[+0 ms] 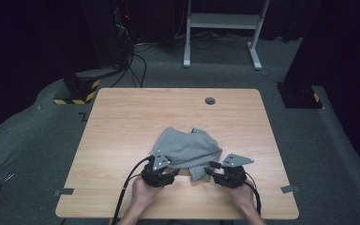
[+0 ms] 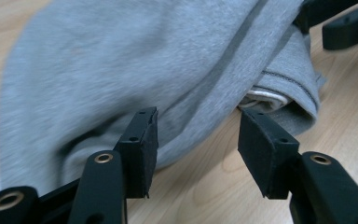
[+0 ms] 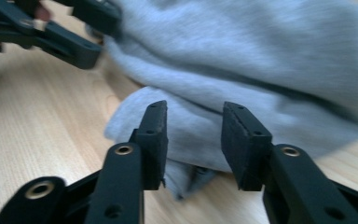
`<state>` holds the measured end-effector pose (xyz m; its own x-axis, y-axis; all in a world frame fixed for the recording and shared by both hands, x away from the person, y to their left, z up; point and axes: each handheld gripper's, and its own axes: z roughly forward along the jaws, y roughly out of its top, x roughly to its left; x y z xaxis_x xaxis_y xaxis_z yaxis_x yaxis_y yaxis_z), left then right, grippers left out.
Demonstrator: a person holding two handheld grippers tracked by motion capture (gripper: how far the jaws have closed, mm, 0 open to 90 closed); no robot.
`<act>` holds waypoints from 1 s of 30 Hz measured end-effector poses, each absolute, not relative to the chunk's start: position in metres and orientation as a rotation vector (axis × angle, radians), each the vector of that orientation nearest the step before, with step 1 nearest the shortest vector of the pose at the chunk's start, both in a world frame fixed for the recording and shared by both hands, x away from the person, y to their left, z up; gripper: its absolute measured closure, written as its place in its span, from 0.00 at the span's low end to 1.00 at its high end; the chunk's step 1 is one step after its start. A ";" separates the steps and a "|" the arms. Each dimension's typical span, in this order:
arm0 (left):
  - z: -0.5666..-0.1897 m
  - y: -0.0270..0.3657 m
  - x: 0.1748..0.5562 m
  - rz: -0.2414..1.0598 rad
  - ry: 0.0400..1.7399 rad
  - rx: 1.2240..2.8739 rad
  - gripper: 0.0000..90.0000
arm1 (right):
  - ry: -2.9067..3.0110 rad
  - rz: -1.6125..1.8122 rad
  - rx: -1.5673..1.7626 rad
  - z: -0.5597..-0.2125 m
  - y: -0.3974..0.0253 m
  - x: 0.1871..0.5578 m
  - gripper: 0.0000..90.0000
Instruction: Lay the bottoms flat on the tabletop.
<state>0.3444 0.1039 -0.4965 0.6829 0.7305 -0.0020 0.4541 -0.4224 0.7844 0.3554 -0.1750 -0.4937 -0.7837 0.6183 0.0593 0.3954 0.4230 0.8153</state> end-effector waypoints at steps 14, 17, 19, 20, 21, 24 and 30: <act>-0.502 0.098 0.363 0.470 0.928 2.175 0.97 | 2.520 1.138 0.801 -0.508 -0.151 0.360 0.99; -0.490 0.104 0.363 0.497 0.928 2.142 0.97 | 2.503 1.149 0.784 -0.504 -0.154 0.358 0.99; -0.480 0.110 0.364 0.518 0.930 2.108 0.97 | 2.483 1.165 0.775 -0.499 -0.158 0.354 0.99; -0.473 0.114 0.365 0.532 0.929 2.090 0.97 | 2.475 1.171 0.767 -0.497 -0.161 0.353 0.99; -0.468 0.117 0.366 0.545 0.935 2.079 0.97 | 2.464 1.176 0.755 -0.494 -0.163 0.352 1.00; -0.456 0.124 0.373 0.582 0.954 2.055 0.97 | 2.441 1.189 0.741 -0.486 -0.171 0.349 1.00; -0.449 0.132 0.392 0.656 1.002 2.053 0.97 | 2.385 1.226 0.751 -0.475 -0.188 0.349 1.00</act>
<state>0.3916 0.1316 -0.4490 0.5629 0.8180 0.1188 0.4356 -0.4157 0.7984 0.3486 -0.1882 -0.4751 -0.7964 0.6009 -0.0690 0.2936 0.4838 0.8245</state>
